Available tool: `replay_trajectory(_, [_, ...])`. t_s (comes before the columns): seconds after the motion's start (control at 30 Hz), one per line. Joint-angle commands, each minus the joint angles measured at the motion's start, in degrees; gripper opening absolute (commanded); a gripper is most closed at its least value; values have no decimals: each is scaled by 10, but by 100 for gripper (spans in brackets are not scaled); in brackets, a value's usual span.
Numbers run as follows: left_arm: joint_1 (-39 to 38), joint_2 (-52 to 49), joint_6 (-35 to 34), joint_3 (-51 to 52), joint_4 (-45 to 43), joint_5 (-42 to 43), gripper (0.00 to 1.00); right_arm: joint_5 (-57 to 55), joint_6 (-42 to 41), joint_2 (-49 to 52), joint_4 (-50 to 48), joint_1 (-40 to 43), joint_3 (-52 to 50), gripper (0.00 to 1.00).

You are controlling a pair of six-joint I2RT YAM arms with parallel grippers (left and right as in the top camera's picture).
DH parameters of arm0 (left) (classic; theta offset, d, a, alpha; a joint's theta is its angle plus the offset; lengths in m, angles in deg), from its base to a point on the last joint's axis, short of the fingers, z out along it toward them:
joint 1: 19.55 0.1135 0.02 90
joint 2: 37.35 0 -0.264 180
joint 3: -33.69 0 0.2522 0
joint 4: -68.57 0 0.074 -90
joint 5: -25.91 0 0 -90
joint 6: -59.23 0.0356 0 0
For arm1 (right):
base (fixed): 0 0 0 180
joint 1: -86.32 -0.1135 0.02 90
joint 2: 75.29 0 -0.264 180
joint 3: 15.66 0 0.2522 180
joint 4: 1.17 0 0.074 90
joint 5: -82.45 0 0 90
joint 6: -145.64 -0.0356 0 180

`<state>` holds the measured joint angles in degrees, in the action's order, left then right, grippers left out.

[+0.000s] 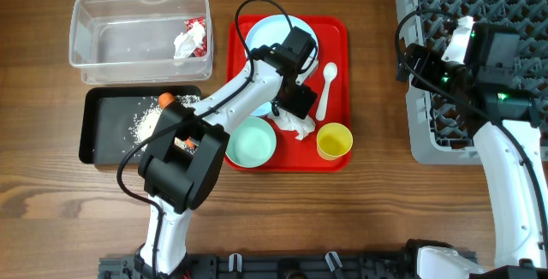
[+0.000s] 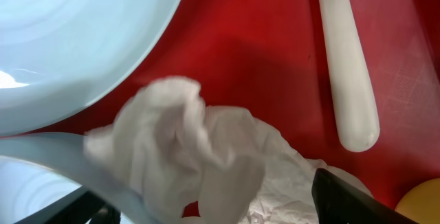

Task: Sort waste into correct bins and load items into the dishwasher rack
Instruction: 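Reach back and grasp the leftover white tissue on the red tray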

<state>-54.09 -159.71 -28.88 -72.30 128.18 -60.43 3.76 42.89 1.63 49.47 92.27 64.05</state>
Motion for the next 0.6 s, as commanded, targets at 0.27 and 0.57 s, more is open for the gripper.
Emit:
replay_trajectory(0.27, [0, 17, 11, -80, 68, -70, 86, -9, 6, 5, 0, 1, 12, 100])
replay_trajectory(0.57, [-38, 13, 25, -112, 63, -33, 84, -10, 6, 5, -2, 1, 12, 100])
